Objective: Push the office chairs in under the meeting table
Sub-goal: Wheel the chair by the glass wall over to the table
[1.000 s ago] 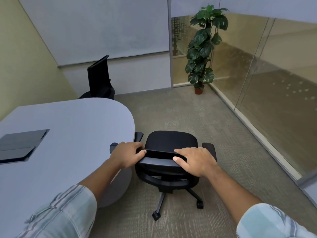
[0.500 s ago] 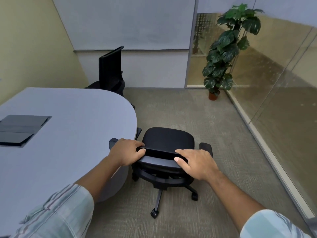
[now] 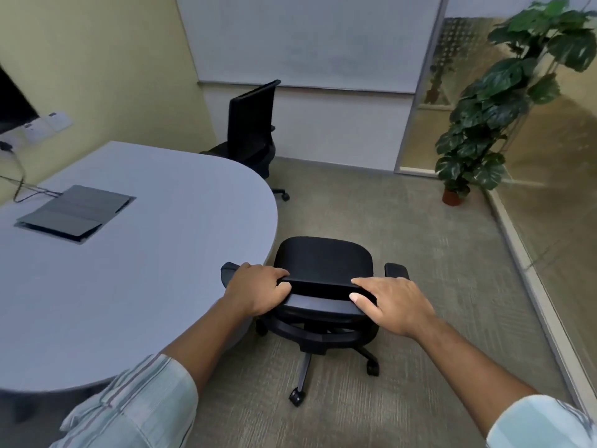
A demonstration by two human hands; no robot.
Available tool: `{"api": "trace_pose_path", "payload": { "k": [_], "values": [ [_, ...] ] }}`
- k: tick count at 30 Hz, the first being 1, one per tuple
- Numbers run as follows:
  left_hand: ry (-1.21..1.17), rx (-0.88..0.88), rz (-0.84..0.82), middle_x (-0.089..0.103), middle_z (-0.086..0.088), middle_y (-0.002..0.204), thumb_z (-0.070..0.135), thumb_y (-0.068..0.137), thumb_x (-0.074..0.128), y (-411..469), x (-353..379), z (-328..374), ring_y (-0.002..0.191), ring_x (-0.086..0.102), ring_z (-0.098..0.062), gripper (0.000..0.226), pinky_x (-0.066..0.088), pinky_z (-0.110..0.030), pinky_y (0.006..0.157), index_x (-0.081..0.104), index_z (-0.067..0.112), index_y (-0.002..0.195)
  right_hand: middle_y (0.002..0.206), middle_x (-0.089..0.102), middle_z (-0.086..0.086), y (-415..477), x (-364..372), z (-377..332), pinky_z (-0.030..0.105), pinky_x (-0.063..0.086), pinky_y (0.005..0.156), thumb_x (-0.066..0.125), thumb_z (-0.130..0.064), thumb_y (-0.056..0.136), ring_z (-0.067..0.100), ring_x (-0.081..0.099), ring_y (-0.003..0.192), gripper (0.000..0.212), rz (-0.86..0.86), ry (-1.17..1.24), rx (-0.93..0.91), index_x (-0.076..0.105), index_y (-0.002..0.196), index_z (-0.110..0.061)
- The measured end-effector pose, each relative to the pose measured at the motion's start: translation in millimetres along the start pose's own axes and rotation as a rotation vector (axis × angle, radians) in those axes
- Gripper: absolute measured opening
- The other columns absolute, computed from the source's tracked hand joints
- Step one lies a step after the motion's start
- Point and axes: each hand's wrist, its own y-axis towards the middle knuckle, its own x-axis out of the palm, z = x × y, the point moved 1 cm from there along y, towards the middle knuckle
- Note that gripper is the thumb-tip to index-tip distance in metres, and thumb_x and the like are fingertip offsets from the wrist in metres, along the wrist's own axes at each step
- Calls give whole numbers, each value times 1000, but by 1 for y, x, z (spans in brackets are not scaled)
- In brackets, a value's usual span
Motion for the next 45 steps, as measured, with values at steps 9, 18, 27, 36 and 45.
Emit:
{"api": "trace_pose_path", "payload": {
  "k": [9, 18, 27, 36, 45],
  "values": [
    [-44, -134, 60, 77, 10, 124, 48, 90, 29, -10, 13, 35, 104, 64, -15, 63, 44, -41, 97, 69, 38, 136, 123, 79, -11, 3, 2, 45, 46, 58, 91, 24, -72, 104, 17, 76, 107, 73, 6, 1, -200, 67, 145, -29],
    [-34, -246, 41, 64, 15, 153, 51, 87, 25, -46, 25, 64, 134, 60, -16, 74, 39, -41, 110, 64, 39, 149, 115, 79, -10, -19, 4, 55, 45, 57, 88, 25, -70, 106, 15, 76, 100, 67, -11, -9, -309, 69, 134, -28],
    [-26, -351, 93, 64, 16, 153, 52, 88, 20, -99, 40, 76, 137, 57, -13, 76, 36, -41, 115, 64, 37, 148, 138, 75, -14, -34, -3, 39, 42, 56, 101, 22, -70, 104, 10, 72, 122, 73, -19, 45, -404, 67, 147, -30],
    [-46, -487, 190, 70, 9, 147, 52, 88, 30, -164, 43, 65, 133, 62, -14, 72, 37, -41, 117, 68, 34, 147, 122, 80, -12, -37, 3, -9, 42, 56, 94, 24, -69, 103, 14, 74, 107, 71, -54, 59, -502, 68, 143, -30],
    [0, -350, 217, 76, 10, 132, 87, 99, 9, -199, 46, 55, 121, 68, -16, 93, 51, -42, 102, 66, 31, 146, 74, 63, -8, -5, -2, -12, 40, 43, 69, 22, -56, 102, 19, 59, 69, 52, -89, -21, -508, 63, 87, -27]
  ]
}}
